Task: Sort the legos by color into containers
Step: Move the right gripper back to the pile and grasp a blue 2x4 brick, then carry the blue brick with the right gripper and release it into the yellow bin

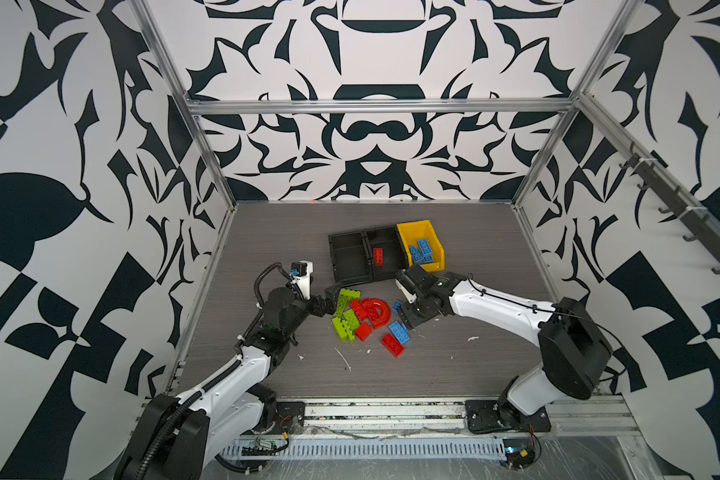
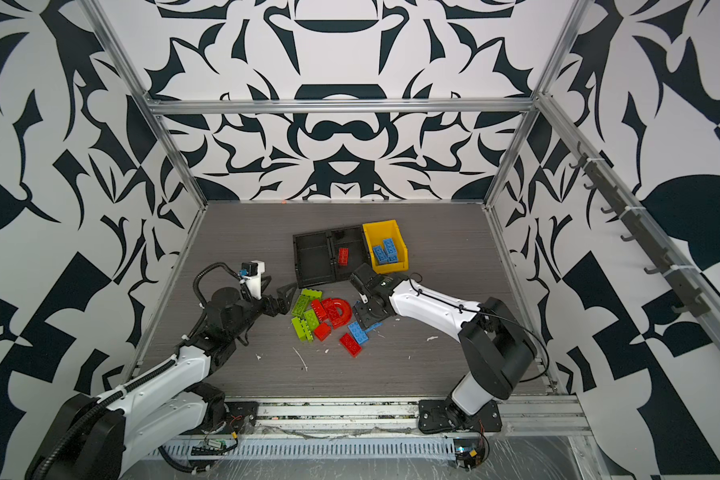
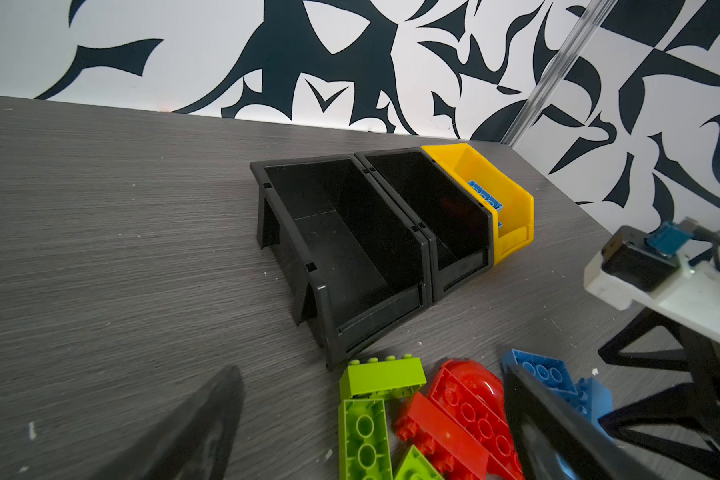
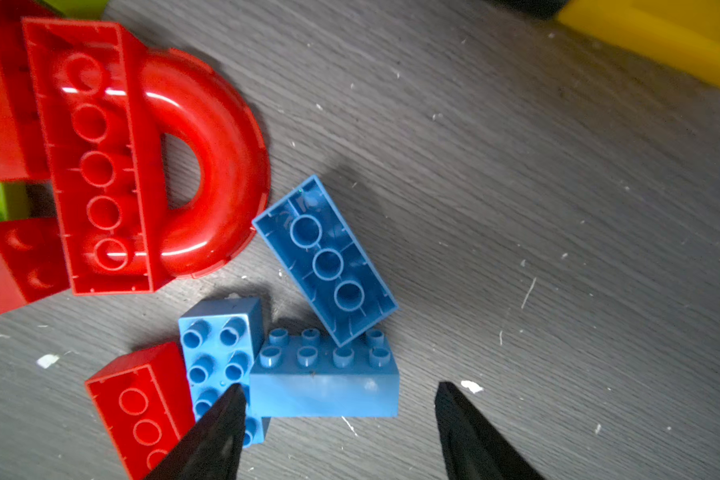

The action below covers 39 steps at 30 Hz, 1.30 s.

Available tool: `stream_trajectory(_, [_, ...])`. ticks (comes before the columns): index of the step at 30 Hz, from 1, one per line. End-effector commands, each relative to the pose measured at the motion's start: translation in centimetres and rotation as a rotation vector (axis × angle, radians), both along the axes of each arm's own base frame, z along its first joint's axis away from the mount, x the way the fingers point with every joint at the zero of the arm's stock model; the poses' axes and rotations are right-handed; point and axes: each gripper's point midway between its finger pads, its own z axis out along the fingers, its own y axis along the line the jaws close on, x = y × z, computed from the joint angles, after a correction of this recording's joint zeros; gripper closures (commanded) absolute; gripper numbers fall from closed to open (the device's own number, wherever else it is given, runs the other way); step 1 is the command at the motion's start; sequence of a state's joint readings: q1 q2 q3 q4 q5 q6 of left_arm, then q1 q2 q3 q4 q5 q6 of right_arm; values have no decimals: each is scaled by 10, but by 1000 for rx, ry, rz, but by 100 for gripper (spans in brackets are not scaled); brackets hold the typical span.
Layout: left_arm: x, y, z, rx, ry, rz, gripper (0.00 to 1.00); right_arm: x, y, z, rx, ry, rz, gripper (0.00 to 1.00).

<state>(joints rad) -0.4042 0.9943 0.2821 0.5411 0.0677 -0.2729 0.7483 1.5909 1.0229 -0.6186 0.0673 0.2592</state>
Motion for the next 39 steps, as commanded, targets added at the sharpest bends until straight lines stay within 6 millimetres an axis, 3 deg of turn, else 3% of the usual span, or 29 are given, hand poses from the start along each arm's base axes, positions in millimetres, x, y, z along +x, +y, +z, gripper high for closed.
stream_trajectory(1, [3, -2, 11, -18, -23, -3, 0, 1, 3, -2, -5, 3, 7, 25])
stream_trajectory(14, [3, -2, 13, -18, -27, 0, 0, -5, 7, -15, 3, 47, 14, 22])
stream_trajectory(25, [3, -1, 11, -16, -24, 1, 0, -10, -6, -24, -41, 55, -37, 21])
stream_trajectory(39, [3, -1, 13, -15, -28, 3, 0, -4, -1, -15, 4, 12, -47, 27])
